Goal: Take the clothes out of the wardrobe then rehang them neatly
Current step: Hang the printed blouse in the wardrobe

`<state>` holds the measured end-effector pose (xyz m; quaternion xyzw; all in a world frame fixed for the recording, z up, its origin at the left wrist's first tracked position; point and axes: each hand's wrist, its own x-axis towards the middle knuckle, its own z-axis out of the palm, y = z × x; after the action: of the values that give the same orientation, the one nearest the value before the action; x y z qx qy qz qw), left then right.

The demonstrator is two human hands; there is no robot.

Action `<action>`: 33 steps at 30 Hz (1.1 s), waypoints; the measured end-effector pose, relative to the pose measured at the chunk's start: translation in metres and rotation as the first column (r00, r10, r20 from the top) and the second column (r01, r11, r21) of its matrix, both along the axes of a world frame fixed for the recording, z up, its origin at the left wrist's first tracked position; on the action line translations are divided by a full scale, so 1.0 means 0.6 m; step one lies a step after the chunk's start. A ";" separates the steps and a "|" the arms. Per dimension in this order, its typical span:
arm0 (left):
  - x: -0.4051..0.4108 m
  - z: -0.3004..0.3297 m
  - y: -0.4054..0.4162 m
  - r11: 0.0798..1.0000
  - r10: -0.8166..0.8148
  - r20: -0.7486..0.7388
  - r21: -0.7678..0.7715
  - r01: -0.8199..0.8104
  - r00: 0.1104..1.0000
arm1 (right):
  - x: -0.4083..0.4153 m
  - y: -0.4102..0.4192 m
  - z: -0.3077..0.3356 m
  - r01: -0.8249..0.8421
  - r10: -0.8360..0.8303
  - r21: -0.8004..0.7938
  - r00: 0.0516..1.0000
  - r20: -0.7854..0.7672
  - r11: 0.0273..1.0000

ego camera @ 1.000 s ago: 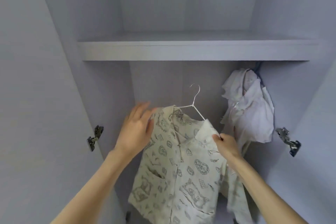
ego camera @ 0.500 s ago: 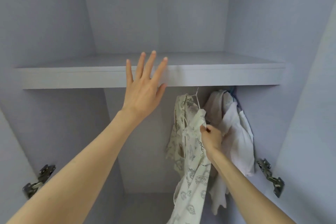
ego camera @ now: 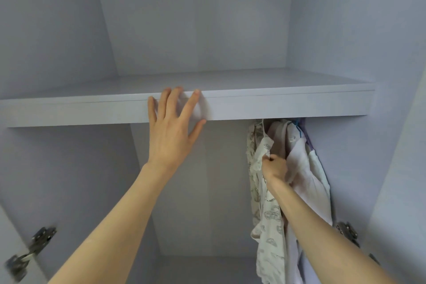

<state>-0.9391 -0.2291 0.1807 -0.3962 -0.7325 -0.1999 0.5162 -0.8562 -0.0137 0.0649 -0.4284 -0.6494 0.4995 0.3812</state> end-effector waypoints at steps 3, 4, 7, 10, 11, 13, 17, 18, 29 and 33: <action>0.002 0.000 0.002 1.000 -0.012 0.005 0.024 0.012 1.000 | 0.004 0.002 -0.023 0.005 -0.005 0.011 1.000 0.024 1.000; 0.004 0.000 0.004 0.999 -0.013 0.009 0.030 0.013 1.000 | 0.005 0.002 -0.027 0.006 -0.006 0.024 1.000 0.021 1.000; 0.004 0.000 0.006 0.999 -0.017 0.018 0.036 0.016 1.000 | 0.011 0.005 -0.026 -0.018 0.011 0.093 0.997 0.073 0.996; 0.003 -0.001 0.006 0.999 -0.022 0.020 0.042 0.021 1.000 | 0.022 0.007 -0.018 -0.073 0.045 0.166 0.985 0.166 0.983; 0.004 -0.001 0.006 0.999 -0.022 0.021 0.042 0.021 1.000 | 0.025 0.008 -0.018 -0.091 0.053 0.192 0.980 0.194 0.977; 0.004 -0.003 0.006 0.999 -0.019 0.030 0.037 0.018 0.999 | 0.032 0.011 -0.020 -0.128 0.072 0.227 0.968 0.240 0.965; 0.006 -0.004 0.000 0.999 -0.023 0.040 -0.023 0.024 0.999 | 0.044 0.012 -0.024 -0.223 0.101 0.288 0.918 0.384 0.931; 0.007 -0.005 -0.004 0.999 -0.020 0.040 -0.048 0.022 0.999 | 0.047 0.009 -0.022 -0.239 0.087 0.333 0.907 0.413 0.912; 0.056 -0.237 -0.125 0.985 0.139 0.372 -0.148 -0.089 0.918 | 0.012 -0.167 -0.086 -0.474 0.223 0.759 0.881 0.418 0.446; 0.094 -0.352 -0.238 0.930 0.353 0.534 -0.292 -0.224 0.768 | 0.004 -0.280 -0.167 -0.693 0.375 0.647 0.719 0.585 0.318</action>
<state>-0.8828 -0.3721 -0.0304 -0.2512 -0.9234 -0.1493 0.2489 -0.8539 -0.1818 -0.0351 -0.0233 -0.9619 0.1436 0.2316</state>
